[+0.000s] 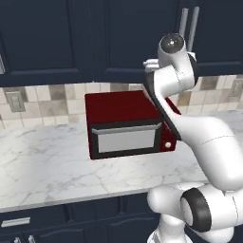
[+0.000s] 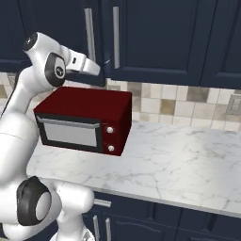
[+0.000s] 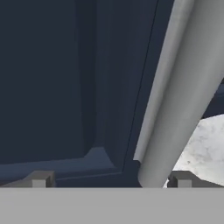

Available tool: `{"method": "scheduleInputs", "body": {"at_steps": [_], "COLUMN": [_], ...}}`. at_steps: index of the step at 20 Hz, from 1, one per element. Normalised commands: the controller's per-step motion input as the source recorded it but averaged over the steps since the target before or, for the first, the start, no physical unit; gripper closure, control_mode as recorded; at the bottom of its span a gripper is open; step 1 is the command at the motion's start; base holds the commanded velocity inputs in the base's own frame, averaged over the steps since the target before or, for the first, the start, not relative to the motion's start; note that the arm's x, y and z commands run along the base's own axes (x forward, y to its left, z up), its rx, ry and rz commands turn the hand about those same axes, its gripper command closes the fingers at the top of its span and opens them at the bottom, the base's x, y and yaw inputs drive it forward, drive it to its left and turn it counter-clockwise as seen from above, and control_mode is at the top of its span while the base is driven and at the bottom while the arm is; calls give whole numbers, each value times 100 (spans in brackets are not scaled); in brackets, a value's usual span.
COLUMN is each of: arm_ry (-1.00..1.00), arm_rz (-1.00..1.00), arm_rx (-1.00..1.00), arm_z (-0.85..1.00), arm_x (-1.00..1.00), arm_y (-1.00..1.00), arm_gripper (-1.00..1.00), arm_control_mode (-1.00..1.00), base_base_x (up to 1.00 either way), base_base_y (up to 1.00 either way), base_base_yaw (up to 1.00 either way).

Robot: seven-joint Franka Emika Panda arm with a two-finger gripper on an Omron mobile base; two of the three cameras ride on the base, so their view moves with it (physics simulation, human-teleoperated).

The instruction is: Pick the candle and candle from the dining table and place them in the open cabinet. Close the cabinet after placing the objects.

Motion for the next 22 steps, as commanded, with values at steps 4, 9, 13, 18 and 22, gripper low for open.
{"method": "scheduleInputs", "body": {"at_steps": [4,9,13,18,22], "arm_ry": [9,14,18,14,7], "arm_rz": [31,29,25,26,27], "arm_rx": [1,0,0,0,0], "arm_z": [-45,-42,-38,-48,-59], "arm_x": [100,100,100,100,100], "arm_y": [-59,-54,-37,-36,-38], "arm_gripper": [-100,-100,-100,-100,-100], "arm_control_mode": [-100,-100,-100,-100,-100], "base_base_x": [0,0,0,0,0], "base_base_y": [0,0,0,0,0], "base_base_yaw": [0,0,0,0,0]}}
